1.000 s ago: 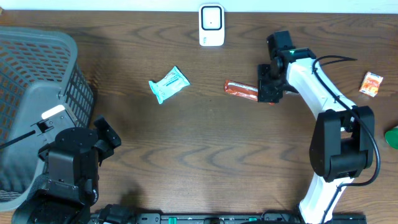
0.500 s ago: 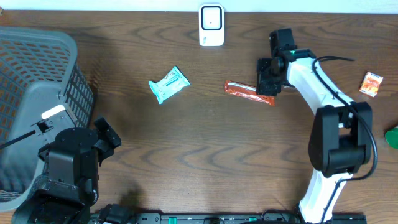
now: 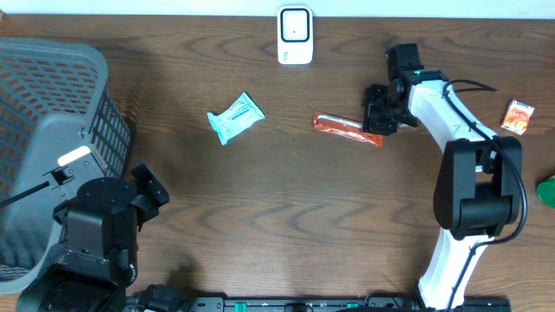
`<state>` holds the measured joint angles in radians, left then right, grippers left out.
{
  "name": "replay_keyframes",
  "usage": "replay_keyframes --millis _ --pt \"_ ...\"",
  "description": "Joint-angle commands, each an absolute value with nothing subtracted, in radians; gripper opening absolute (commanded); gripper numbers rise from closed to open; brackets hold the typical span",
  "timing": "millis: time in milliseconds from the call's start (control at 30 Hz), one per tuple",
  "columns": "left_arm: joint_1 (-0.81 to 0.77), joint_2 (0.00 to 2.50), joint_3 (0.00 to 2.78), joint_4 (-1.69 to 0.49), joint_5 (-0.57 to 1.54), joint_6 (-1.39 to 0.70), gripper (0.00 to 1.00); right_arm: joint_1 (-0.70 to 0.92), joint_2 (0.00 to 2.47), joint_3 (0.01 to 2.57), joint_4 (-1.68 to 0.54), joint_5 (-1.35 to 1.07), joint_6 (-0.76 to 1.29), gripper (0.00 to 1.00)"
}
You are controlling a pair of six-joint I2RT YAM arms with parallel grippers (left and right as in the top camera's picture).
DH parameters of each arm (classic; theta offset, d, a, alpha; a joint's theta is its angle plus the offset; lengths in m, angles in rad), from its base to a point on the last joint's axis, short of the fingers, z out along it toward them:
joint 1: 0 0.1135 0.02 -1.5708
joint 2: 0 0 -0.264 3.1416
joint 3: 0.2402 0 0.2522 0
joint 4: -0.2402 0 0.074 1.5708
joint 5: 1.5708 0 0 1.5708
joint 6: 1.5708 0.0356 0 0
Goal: Scan the item barcode
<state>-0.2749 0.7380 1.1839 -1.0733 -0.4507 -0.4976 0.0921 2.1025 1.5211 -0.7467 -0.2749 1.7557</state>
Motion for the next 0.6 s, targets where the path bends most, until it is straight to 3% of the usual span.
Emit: replay_keyframes --millis 0,233,367,567 --pt "-0.27 0.737 1.182 -1.073 -0.463 -0.499 0.93 0.09 2.171 1.519 -0.754 -0.376 1.703 0.59" --pt "-0.27 0.737 1.182 -1.073 -0.463 -0.499 0.93 0.092 2.195 1.519 -0.878 -0.334 1.684 0.52" --pt "-0.27 0.737 1.182 -1.073 -0.463 -0.499 0.93 0.088 2.195 1.519 -0.887 -0.317 1.653 0.3" --pt "-0.27 0.737 1.182 -1.073 -0.463 -0.499 0.93 0.061 2.192 1.53 -0.82 -0.303 1.527 0.07"
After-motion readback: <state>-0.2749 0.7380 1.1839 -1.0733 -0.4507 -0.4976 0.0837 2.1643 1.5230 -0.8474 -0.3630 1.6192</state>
